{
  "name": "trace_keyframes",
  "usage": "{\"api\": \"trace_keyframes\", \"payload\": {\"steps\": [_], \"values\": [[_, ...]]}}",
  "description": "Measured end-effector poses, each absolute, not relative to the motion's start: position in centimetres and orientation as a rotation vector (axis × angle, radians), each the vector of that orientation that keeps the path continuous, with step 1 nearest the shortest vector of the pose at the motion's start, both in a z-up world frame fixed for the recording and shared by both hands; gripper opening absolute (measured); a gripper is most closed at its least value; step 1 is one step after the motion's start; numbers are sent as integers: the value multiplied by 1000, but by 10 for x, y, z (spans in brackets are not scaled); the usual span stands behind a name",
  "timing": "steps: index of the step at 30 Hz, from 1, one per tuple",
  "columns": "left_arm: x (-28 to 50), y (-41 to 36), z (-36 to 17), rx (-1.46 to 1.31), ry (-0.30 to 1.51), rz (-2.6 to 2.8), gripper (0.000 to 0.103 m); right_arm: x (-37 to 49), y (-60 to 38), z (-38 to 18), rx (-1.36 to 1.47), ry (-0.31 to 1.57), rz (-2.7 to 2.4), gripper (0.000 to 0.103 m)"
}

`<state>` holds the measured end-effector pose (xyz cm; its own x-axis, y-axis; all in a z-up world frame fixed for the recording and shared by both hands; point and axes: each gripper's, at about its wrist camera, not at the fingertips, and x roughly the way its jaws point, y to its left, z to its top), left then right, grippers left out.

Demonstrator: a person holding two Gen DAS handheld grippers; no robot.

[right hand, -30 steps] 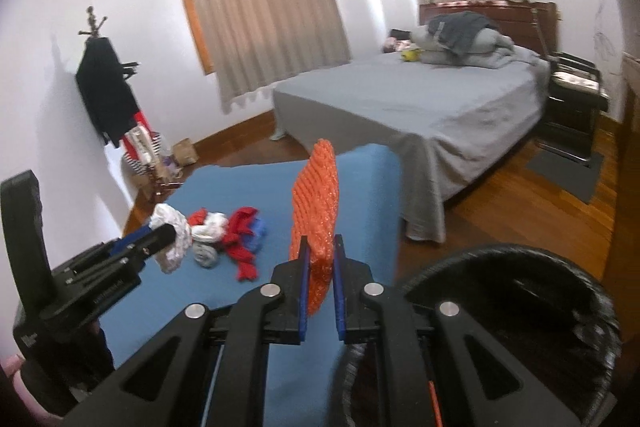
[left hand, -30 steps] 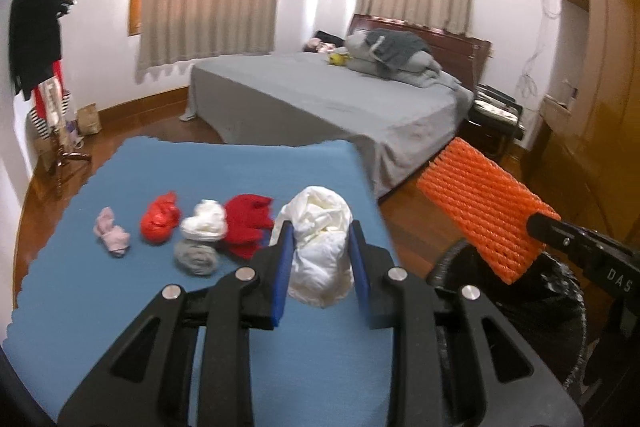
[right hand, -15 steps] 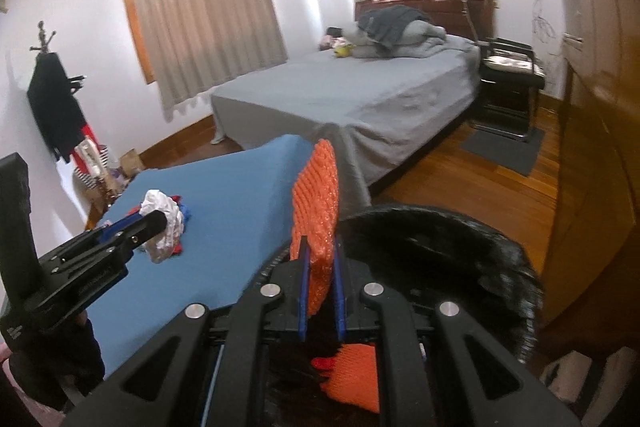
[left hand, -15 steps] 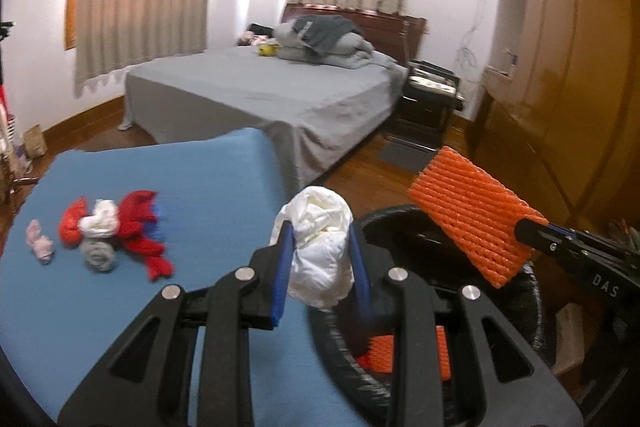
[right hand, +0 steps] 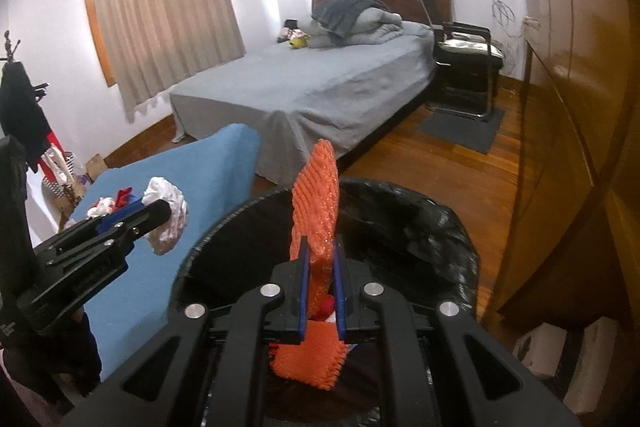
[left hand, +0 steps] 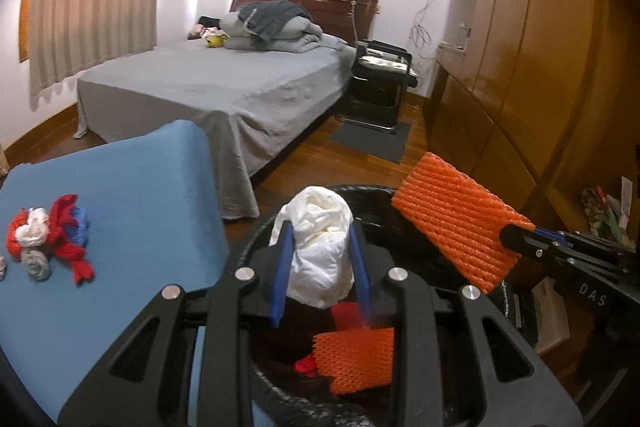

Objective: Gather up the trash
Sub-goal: 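Open both grippers over the black bin to drop the bag ball and sleeve, then move both open grippers back over the items on the blue mat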

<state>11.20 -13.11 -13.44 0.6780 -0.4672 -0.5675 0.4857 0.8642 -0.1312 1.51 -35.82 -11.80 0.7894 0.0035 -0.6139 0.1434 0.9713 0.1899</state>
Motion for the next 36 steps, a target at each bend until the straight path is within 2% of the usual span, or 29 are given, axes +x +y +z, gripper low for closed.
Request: {"api": "trace_keyframes", "payload": {"steps": [8,10,13,14,15,16,18,19,20,21,24,29,36], "values": [[118,-151,-146,35,650,-572,28,13,-367,-130,239,682,-99,10],[121,-155,-150,30,668,-600,32,14,-369,-132,234,692,-111,12],[124,-155,-154,19,687,-631,48,16,-370,-135,216,712,-144,13],[125,-155,-155,14,691,-637,56,16,-372,-137,216,713,-151,19],[125,-155,-156,10,693,-640,59,15,-373,-137,218,713,-160,30],[125,-155,-156,9,694,-643,61,15,-374,-138,219,710,-166,36],[124,-152,-155,17,685,-633,69,14,-375,-138,216,707,-179,60],[124,-151,-155,21,680,-627,71,13,-376,-137,217,705,-190,68],[124,-148,-153,26,673,-613,76,13,-376,-136,223,699,-197,81],[123,-144,-151,30,664,-598,80,12,-376,-135,226,691,-204,90],[121,-131,-144,40,634,-557,89,11,-374,-129,232,666,-202,97],[123,-96,-129,41,592,-452,94,18,-366,-118,257,642,-165,97],[126,-38,-114,16,555,-300,94,46,-327,-107,235,615,-67,97]]}}
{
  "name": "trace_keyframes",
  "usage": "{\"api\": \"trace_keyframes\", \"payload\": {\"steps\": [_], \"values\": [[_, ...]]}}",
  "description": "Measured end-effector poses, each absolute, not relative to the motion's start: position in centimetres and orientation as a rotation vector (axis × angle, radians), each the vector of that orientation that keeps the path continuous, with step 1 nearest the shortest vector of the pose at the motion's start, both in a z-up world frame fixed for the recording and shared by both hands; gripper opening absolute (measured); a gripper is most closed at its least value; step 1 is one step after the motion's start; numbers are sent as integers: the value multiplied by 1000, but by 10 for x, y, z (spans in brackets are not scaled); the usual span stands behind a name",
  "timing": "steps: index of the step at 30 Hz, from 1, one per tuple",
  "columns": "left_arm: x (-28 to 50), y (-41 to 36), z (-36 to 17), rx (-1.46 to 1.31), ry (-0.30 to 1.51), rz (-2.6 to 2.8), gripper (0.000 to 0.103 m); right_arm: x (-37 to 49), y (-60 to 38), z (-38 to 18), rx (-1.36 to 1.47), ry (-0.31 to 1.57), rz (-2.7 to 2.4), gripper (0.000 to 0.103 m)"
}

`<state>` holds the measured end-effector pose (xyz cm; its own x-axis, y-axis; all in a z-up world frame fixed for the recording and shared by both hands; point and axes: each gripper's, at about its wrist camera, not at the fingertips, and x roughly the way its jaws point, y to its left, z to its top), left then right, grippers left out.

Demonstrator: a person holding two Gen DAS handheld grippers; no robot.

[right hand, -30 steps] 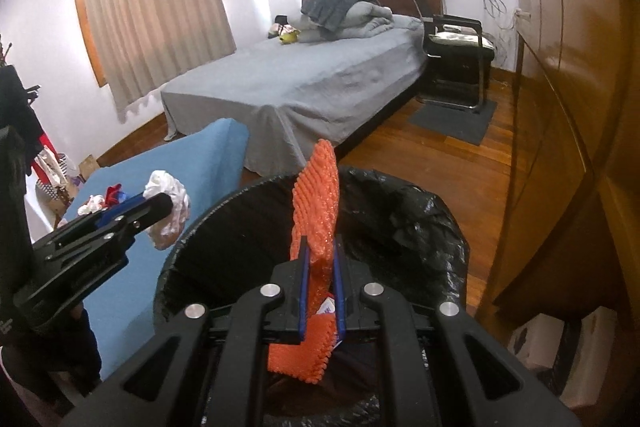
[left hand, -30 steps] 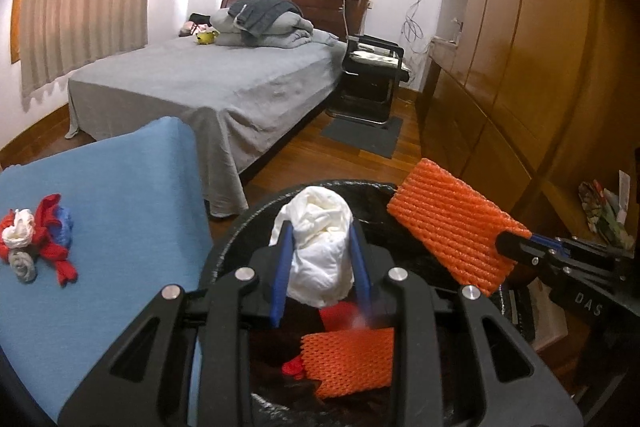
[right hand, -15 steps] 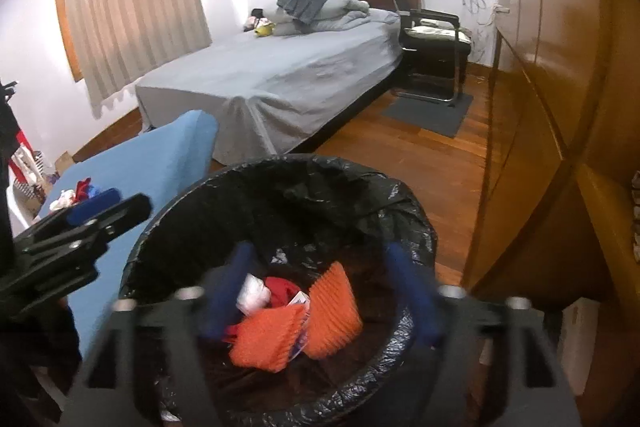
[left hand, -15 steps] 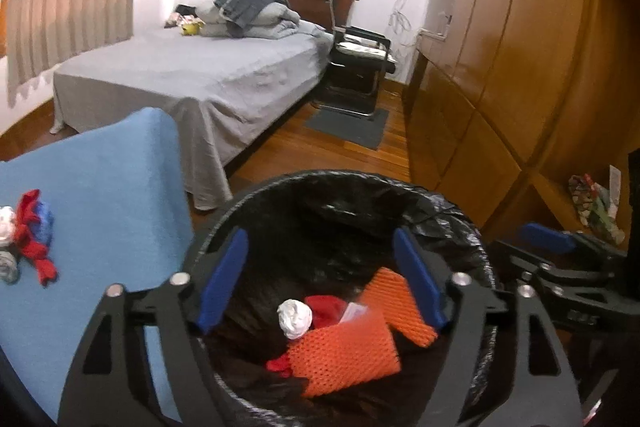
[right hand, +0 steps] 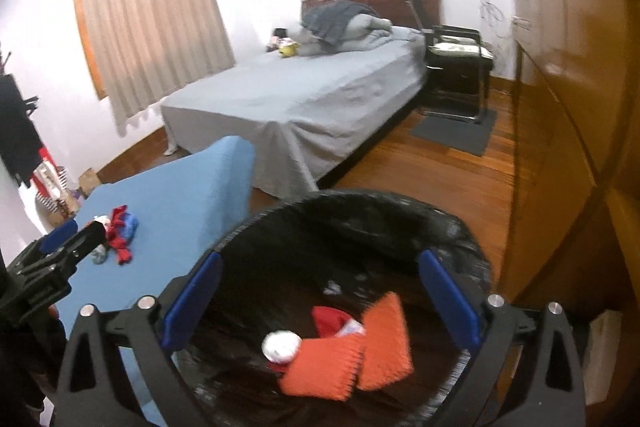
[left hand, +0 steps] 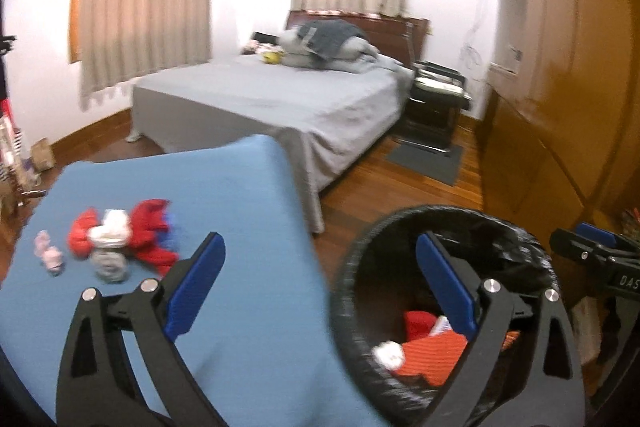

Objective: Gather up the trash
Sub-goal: 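Move both open grippers back over the items on the blue mat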

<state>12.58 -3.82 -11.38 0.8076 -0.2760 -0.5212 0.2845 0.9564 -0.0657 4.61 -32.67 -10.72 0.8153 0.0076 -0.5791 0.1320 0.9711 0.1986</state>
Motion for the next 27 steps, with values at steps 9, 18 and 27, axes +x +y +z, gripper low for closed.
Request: {"api": "trace_keyframes", "payload": {"steps": [9,18,27], "values": [[131,34,-111,-20,535,-126,94,88,-260,-101,170,594,71,97],[154,102,-130,-49,557,36,94,135,-202,-112,134,599,147,97],[199,144,-168,-63,631,116,92,178,-155,-132,128,630,185,97]]}}
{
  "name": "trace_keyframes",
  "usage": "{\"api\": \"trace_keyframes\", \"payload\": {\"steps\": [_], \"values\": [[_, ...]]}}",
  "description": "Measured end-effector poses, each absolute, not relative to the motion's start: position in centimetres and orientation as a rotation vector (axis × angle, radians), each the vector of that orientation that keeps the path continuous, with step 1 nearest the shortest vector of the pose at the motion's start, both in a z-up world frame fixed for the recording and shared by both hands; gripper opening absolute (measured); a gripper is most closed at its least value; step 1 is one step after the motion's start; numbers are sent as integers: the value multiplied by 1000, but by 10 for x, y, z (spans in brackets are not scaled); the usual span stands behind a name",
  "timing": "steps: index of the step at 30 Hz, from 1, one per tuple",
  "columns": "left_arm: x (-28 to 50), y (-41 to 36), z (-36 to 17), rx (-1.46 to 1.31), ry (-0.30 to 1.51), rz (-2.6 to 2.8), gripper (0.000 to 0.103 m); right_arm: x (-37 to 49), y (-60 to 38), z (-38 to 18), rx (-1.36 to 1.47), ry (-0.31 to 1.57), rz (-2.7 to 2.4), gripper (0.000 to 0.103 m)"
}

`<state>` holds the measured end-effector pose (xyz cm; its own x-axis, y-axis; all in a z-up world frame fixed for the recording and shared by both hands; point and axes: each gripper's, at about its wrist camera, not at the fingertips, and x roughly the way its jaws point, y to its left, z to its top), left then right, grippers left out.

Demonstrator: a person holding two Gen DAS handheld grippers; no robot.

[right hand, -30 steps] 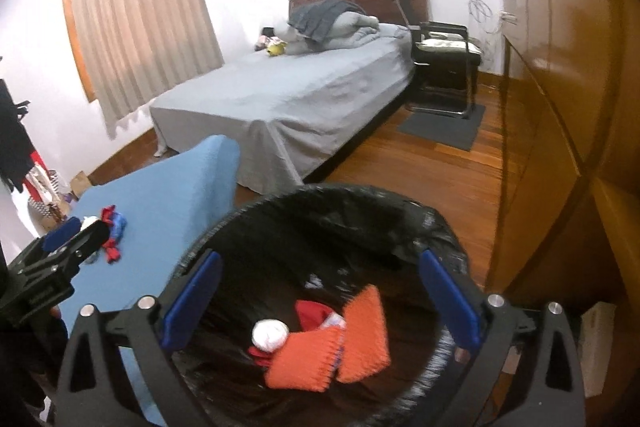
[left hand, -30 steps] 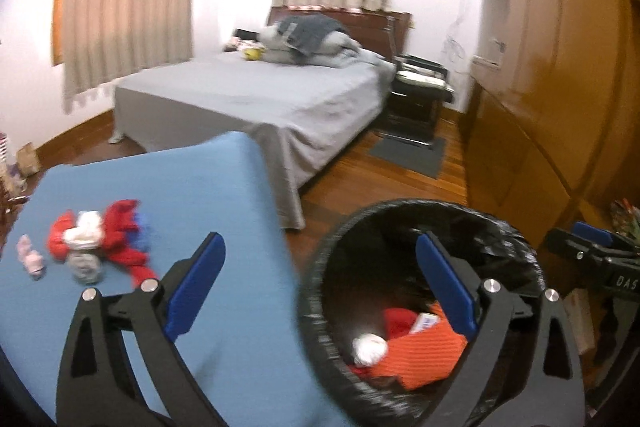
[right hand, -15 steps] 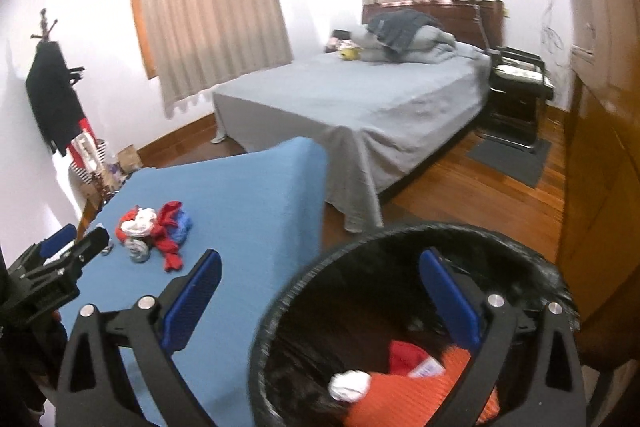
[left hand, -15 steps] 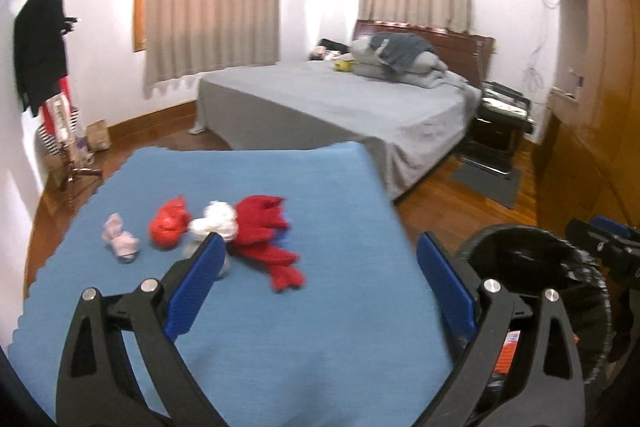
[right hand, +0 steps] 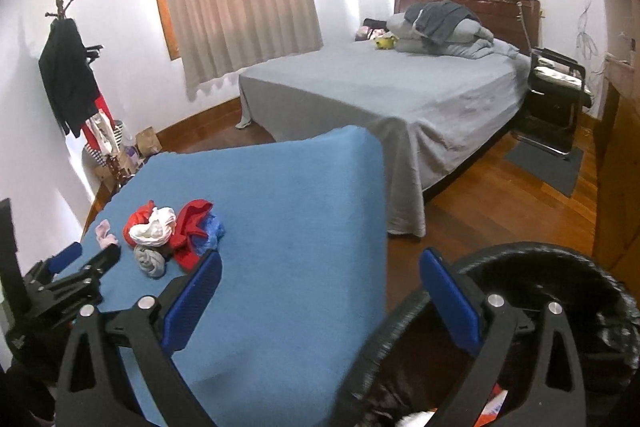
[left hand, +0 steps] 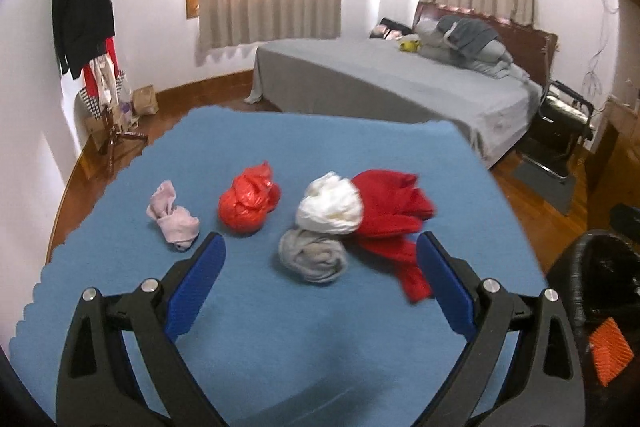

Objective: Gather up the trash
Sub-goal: 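Grasp the grey sock ball with the left gripper, then grasp the crumpled white cloth with the right gripper while the left holds the grey sock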

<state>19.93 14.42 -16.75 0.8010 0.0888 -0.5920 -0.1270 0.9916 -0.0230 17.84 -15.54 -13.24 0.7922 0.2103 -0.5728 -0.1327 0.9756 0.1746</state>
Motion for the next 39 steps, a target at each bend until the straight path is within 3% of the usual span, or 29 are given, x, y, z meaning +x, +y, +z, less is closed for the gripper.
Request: {"api": "trace_keyframes", "payload": {"steps": [14,16,18,21,39], "values": [[257,168,-220,-136,778,106,76,215,-119,-161,85,689,213,97],[261,167,-224,-133,803,95,69,218,-116,-164,85,695,216,97],[265,164,-228,-123,830,72,54,220,-113,-167,87,702,217,97],[265,164,-229,-130,835,64,48,221,-111,-168,87,707,219,97],[203,203,-187,-133,740,179,46,224,-85,-165,81,698,278,97]]}}
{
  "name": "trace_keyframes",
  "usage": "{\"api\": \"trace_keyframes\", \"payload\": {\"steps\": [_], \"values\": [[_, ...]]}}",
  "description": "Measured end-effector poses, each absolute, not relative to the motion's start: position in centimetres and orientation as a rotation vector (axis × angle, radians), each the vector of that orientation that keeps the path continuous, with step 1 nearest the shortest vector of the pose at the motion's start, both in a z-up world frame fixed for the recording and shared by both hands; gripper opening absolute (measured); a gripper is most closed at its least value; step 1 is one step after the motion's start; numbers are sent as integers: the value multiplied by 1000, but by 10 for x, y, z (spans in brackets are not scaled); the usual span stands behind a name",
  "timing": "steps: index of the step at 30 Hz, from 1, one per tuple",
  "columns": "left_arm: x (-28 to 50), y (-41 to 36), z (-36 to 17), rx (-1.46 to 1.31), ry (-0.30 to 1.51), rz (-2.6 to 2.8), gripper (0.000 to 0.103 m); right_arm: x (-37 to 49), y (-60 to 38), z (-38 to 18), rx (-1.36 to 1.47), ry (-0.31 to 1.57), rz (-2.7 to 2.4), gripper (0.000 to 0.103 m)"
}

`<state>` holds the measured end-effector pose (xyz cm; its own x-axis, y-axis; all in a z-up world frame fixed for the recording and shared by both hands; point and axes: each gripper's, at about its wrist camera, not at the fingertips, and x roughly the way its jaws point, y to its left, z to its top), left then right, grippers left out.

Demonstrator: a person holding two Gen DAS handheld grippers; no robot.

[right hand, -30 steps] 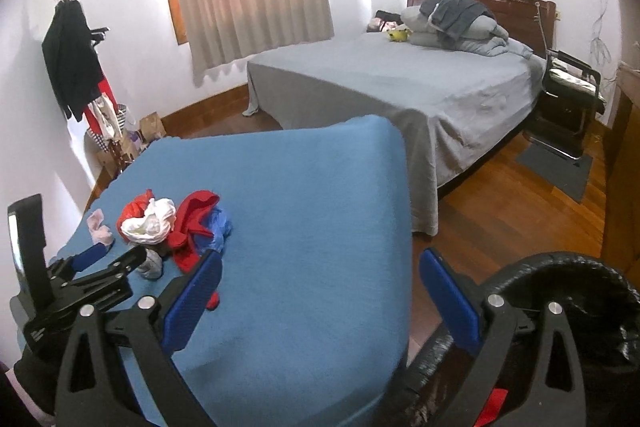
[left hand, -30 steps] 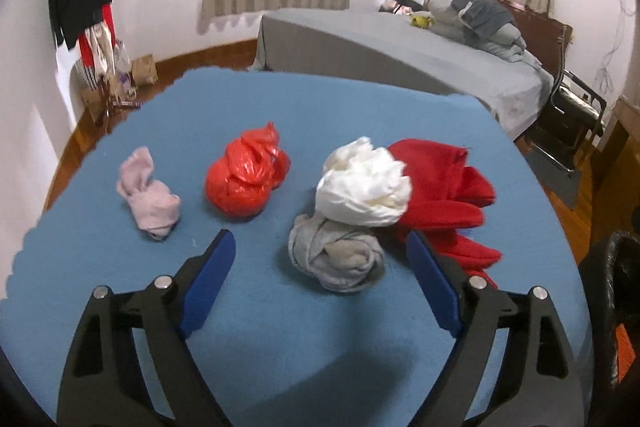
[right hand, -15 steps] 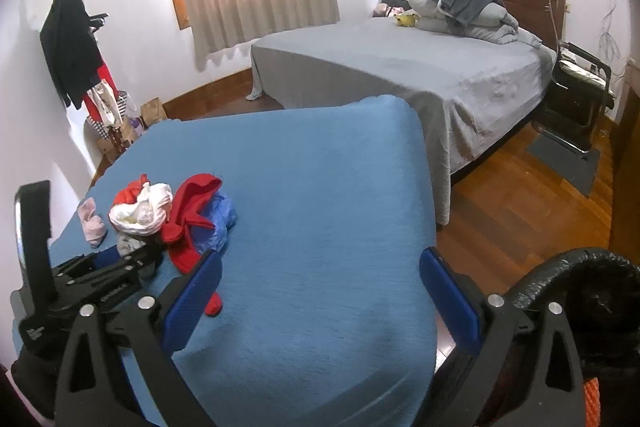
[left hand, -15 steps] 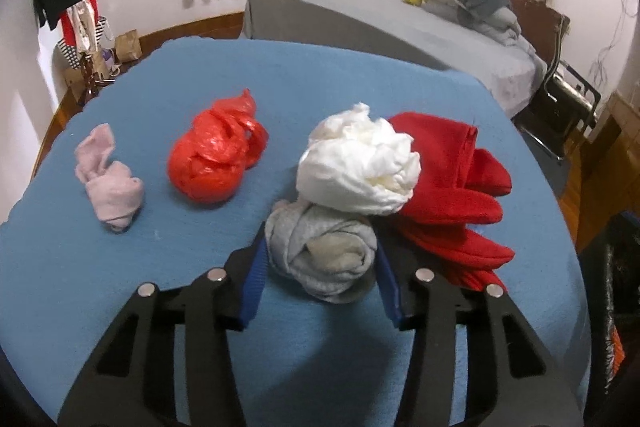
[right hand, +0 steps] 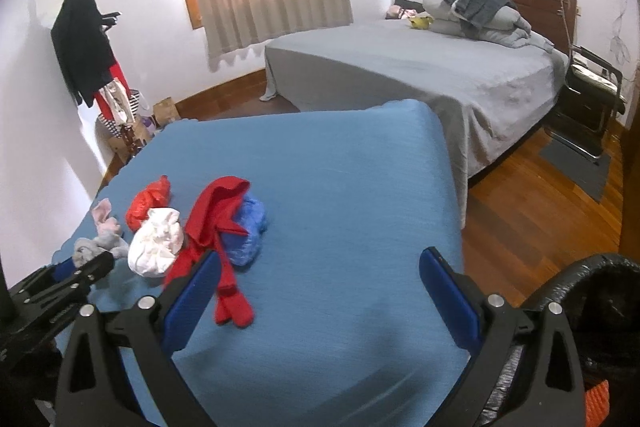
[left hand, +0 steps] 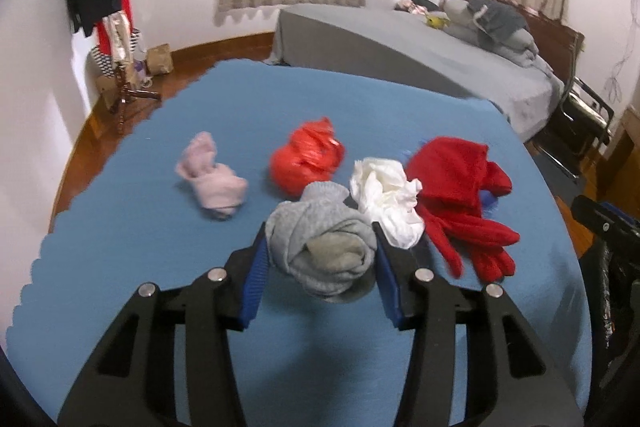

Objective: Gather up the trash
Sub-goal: 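Grasp the crumpled white cloth with the right gripper while the left holds the grey sock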

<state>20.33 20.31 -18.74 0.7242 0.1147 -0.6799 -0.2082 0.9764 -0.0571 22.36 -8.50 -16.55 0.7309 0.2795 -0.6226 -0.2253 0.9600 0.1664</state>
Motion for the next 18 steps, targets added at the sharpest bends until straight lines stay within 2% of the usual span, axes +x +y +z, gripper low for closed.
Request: {"api": "trace_keyframes", "payload": {"steps": [4,18], "values": [[198,211,-180,-120,719,206,46,224,-71,-164,78,694,308,96],[178,258,-171,-117,681,293,46,220,17,-162,42,682,512,83]]}}
